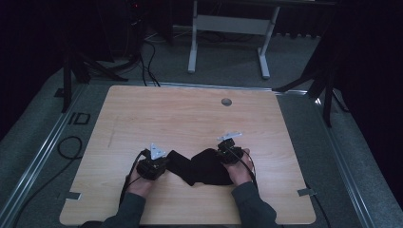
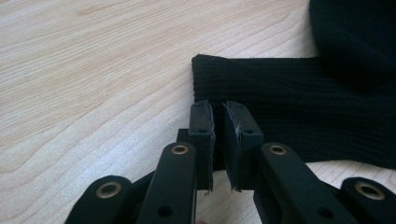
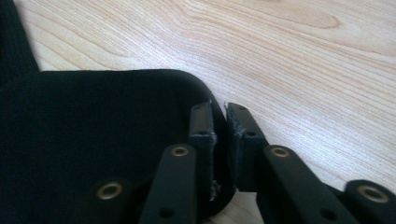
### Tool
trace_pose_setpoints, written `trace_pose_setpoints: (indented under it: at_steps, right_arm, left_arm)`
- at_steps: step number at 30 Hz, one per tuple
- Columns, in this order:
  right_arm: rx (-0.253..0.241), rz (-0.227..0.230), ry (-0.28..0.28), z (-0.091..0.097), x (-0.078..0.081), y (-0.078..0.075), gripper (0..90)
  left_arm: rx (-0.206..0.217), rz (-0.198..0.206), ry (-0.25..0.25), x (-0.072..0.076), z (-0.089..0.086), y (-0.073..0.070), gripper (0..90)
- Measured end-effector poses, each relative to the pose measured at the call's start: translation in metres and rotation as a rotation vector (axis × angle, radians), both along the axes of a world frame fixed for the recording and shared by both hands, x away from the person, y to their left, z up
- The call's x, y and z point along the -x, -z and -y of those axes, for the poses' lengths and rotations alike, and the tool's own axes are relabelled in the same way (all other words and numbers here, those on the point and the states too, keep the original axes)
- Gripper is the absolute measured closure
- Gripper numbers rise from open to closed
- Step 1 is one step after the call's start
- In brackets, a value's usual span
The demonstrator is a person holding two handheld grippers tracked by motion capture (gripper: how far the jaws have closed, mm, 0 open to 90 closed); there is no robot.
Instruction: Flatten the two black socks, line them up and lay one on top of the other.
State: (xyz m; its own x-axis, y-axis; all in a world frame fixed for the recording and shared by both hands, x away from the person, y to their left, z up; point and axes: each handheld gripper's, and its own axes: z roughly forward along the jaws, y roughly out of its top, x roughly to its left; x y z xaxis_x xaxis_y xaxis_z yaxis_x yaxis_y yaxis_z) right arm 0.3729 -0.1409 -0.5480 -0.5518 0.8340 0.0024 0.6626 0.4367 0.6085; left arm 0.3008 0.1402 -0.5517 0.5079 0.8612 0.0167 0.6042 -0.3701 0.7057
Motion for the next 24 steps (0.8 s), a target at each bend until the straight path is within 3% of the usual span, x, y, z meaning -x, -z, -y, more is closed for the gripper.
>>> trace_pose_setpoints:
  at_steps: [10,20,24]
  right_arm:
    - [0.004,0.003,0.006,-0.0010,0.0003,0.0000,85.4]
    - [0.002,-0.023,0.036,-0.0033,-0.0008,-0.0023,86.6]
    - [-0.001,-0.013,0.017,-0.0041,0.0063,-0.0083,86.6]
  left_arm:
    - [0.004,-0.002,-0.003,-0.0003,0.0002,0.0000,82.1]
    - [0.010,-0.005,-0.002,-0.0002,0.0004,0.0001,82.0]
    - [0.011,-0.006,-0.002,-0.0003,0.0003,0.0002,81.8]
